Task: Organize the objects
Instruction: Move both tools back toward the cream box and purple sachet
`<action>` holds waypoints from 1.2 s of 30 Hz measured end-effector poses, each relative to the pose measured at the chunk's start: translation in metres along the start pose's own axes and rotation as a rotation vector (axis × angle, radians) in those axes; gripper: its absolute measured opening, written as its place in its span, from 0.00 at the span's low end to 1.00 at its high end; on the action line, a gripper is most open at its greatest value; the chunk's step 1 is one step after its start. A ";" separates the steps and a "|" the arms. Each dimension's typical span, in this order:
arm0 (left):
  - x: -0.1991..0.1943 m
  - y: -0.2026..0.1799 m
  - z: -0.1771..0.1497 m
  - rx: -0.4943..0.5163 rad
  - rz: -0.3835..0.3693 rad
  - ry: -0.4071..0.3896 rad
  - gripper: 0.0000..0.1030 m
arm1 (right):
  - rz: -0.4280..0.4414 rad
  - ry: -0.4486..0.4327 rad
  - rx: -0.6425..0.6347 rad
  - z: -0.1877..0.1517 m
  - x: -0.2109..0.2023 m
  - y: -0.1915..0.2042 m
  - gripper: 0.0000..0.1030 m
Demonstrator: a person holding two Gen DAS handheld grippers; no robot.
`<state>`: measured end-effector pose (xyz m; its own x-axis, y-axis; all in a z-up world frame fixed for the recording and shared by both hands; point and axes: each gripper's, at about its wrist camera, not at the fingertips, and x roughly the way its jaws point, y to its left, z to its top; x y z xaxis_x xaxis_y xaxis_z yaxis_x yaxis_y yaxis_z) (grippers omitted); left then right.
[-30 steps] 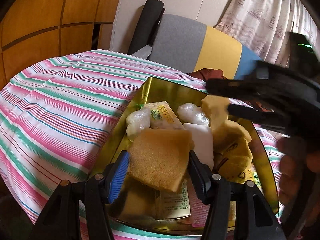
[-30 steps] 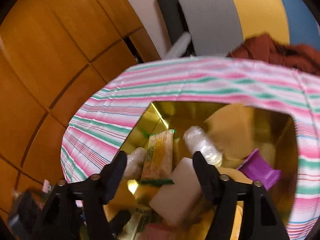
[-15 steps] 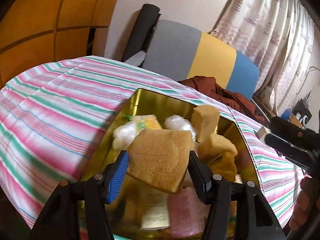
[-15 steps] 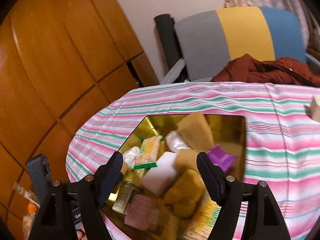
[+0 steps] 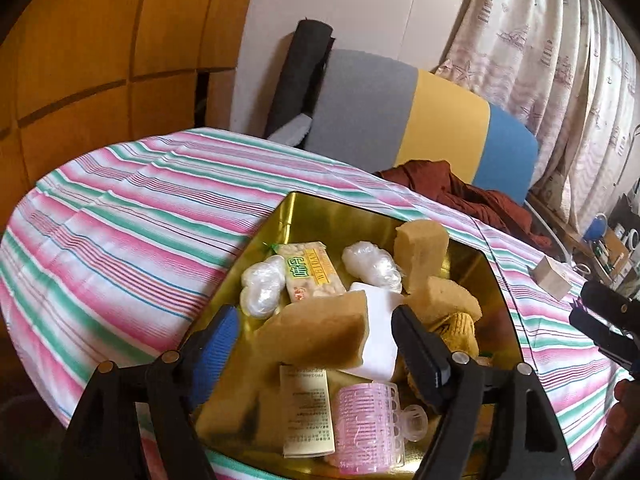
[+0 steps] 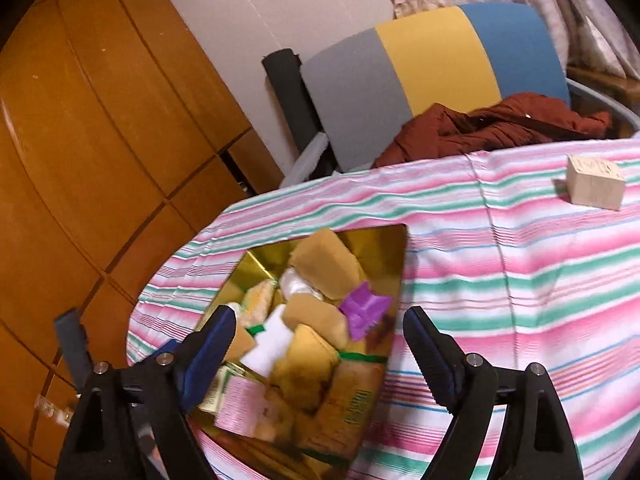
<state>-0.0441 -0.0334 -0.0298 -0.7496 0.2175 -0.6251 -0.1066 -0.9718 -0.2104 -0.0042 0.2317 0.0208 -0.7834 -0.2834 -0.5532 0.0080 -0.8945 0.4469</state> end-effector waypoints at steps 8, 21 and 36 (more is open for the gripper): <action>-0.017 -0.023 -0.009 -0.009 -0.073 -0.031 0.78 | -0.057 -0.011 0.043 -0.001 -0.011 -0.035 0.84; -0.019 -0.118 -0.027 0.198 -0.251 0.020 0.78 | -0.241 0.026 0.085 -0.007 -0.021 -0.097 0.84; -0.003 -0.210 -0.060 0.364 -0.395 0.151 0.78 | -0.475 0.063 0.114 -0.002 -0.039 -0.196 0.84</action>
<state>0.0197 0.1754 -0.0292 -0.5081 0.5562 -0.6577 -0.5993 -0.7767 -0.1938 0.0265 0.4174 -0.0464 -0.6449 0.1235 -0.7543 -0.4122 -0.8872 0.2072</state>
